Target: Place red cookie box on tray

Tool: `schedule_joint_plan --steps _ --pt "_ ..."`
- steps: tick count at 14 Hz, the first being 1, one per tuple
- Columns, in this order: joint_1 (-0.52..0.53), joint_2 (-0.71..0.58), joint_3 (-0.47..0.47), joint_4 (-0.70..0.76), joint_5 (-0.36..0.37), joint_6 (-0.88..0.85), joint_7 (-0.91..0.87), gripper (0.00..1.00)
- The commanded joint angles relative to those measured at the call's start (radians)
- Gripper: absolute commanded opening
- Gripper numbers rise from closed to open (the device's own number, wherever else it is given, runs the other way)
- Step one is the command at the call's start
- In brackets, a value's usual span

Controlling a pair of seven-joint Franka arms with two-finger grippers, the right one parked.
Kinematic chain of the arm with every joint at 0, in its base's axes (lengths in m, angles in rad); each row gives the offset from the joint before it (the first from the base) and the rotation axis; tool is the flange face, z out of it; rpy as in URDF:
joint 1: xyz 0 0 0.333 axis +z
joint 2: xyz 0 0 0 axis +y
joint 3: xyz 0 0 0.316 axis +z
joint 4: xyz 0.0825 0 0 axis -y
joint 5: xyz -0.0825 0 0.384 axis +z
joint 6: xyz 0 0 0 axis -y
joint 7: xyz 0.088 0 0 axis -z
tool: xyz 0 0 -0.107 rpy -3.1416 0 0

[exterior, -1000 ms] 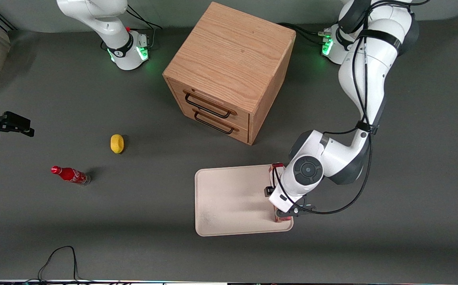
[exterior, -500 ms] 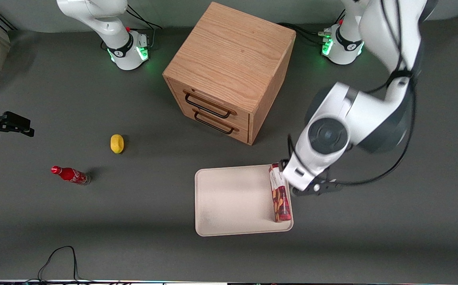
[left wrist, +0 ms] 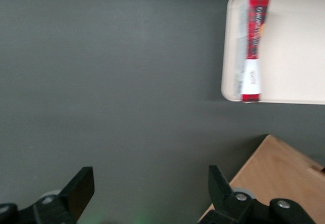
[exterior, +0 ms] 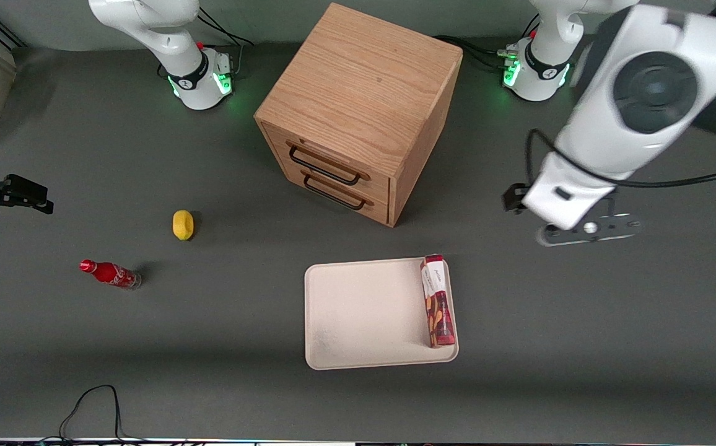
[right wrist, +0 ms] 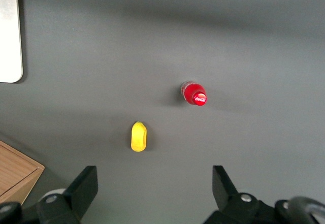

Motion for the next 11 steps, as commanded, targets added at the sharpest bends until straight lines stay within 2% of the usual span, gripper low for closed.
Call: schedule_joint_plan --steps 1,4,6,7,10,11 --pt "0.078 -0.101 0.005 -0.151 -0.031 0.051 0.099 1.0" --pt "0.149 -0.198 0.007 -0.332 -0.032 0.19 0.118 1.0" --pt "0.163 -0.201 0.013 -0.36 -0.034 0.219 0.147 1.0" --pt "0.155 -0.201 0.043 -0.368 -0.035 0.223 0.167 1.0" --pt "0.069 -0.216 0.216 -0.391 -0.084 0.242 0.285 1.0" --pt "0.061 -0.219 0.238 -0.392 -0.089 0.242 0.318 1.0"
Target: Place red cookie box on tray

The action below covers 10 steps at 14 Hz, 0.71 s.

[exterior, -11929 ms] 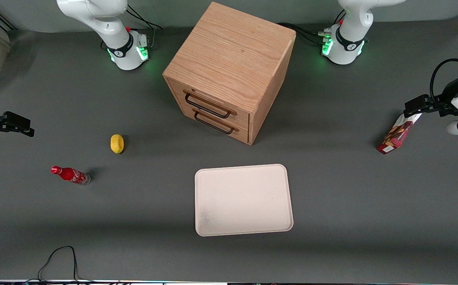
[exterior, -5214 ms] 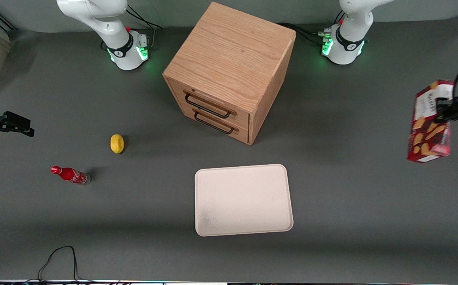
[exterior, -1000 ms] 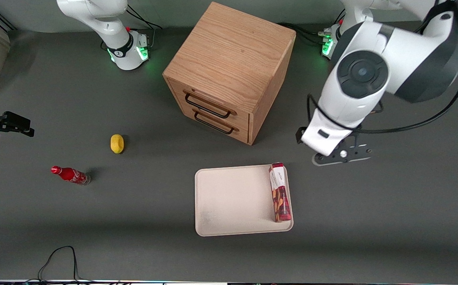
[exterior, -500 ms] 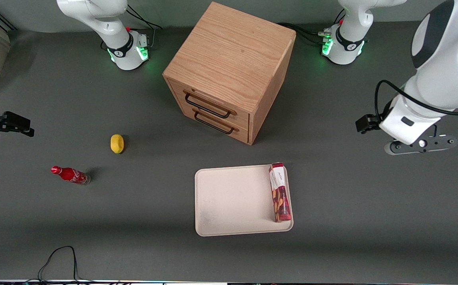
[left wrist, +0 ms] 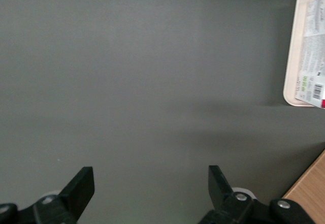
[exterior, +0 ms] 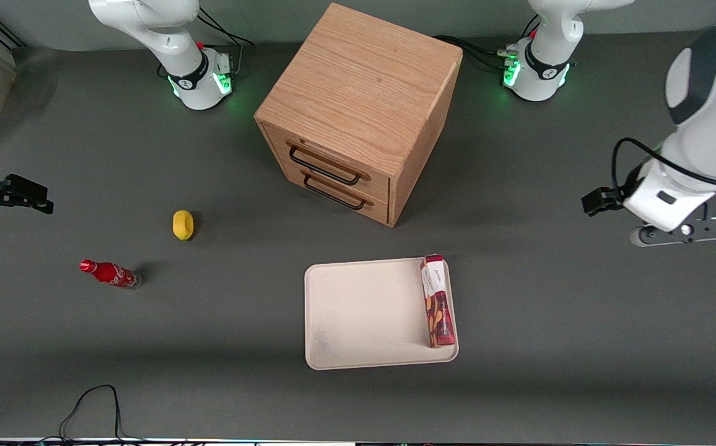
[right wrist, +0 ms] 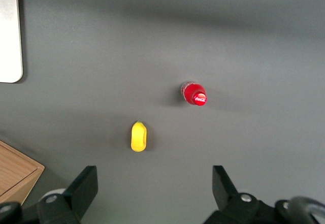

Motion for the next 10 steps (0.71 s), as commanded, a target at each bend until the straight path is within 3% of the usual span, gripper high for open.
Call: schedule_joint_plan --steps 1,4,6,10 --pt "-0.049 -0.059 0.09 -0.052 -0.029 0.019 0.096 1.0" --pt "-0.047 -0.073 0.124 -0.05 -0.033 0.018 0.163 1.0" --pt "-0.035 -0.078 0.13 -0.045 -0.079 0.021 0.227 1.0" --pt "-0.032 -0.078 0.138 0.008 -0.089 0.016 0.213 1.0"
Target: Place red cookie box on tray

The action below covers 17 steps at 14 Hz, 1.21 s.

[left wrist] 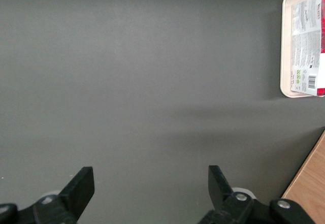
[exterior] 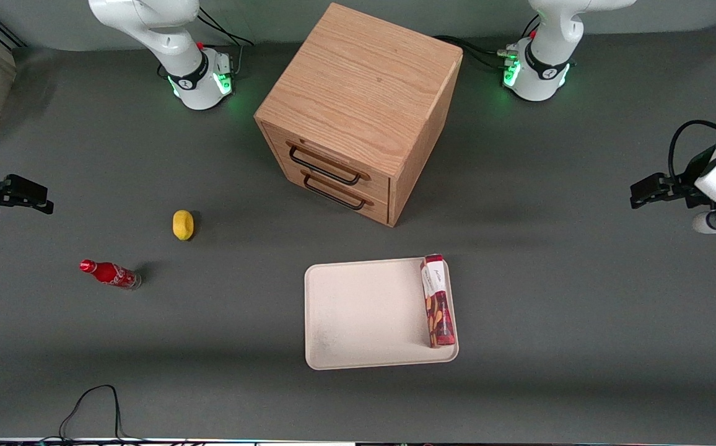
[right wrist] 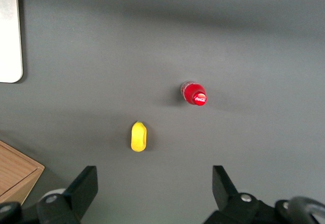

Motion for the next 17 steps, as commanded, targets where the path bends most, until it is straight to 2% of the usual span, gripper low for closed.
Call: schedule_joint_plan --steps 1,12,17 --pt "-0.009 -0.019 0.006 0.014 -0.015 0.008 -0.003 1.0" --pt "-0.01 -0.025 0.0 0.061 -0.006 -0.095 -0.021 1.0" --pt "0.029 -0.027 -0.034 0.072 -0.009 -0.104 -0.017 1.0"
